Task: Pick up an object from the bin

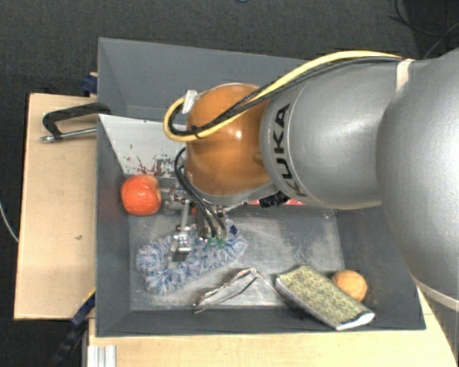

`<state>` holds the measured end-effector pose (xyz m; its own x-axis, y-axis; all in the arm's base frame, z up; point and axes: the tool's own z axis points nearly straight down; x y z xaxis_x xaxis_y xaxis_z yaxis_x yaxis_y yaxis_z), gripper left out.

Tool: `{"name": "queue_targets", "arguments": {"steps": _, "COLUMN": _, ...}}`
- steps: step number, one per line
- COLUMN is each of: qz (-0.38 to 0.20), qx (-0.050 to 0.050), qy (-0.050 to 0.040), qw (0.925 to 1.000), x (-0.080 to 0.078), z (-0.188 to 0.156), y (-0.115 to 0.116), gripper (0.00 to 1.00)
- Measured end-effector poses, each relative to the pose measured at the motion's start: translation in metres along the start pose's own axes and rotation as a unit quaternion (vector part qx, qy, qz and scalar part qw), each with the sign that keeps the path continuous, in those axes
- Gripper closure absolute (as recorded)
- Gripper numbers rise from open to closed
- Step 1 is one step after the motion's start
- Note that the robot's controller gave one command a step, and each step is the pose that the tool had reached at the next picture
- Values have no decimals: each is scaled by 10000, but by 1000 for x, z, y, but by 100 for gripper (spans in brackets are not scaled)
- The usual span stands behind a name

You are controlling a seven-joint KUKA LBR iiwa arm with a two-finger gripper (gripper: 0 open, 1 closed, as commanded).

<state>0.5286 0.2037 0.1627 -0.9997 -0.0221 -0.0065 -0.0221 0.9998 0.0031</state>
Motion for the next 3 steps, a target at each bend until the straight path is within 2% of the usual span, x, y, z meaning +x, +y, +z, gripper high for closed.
{"name": "queue_targets", "arguments": {"steps": 1, "qz": 59, "qx": -13, "qy": 4, "qw": 10000, "x": 20, "z": 89, "y": -13, "gripper": 100}}
{"name": "queue_targets", "arguments": {"steps": 2, "qz": 57, "qx": -13, "qy": 4, "qw": 10000, "x": 20, "z": 89, "y": -13, "gripper": 100}}
{"name": "queue_targets", "arguments": {"steps": 3, "qz": 195, "qx": 2, "qy": 16, "qw": 9998, "x": 13, "z": -33, "y": -12, "gripper": 100}}
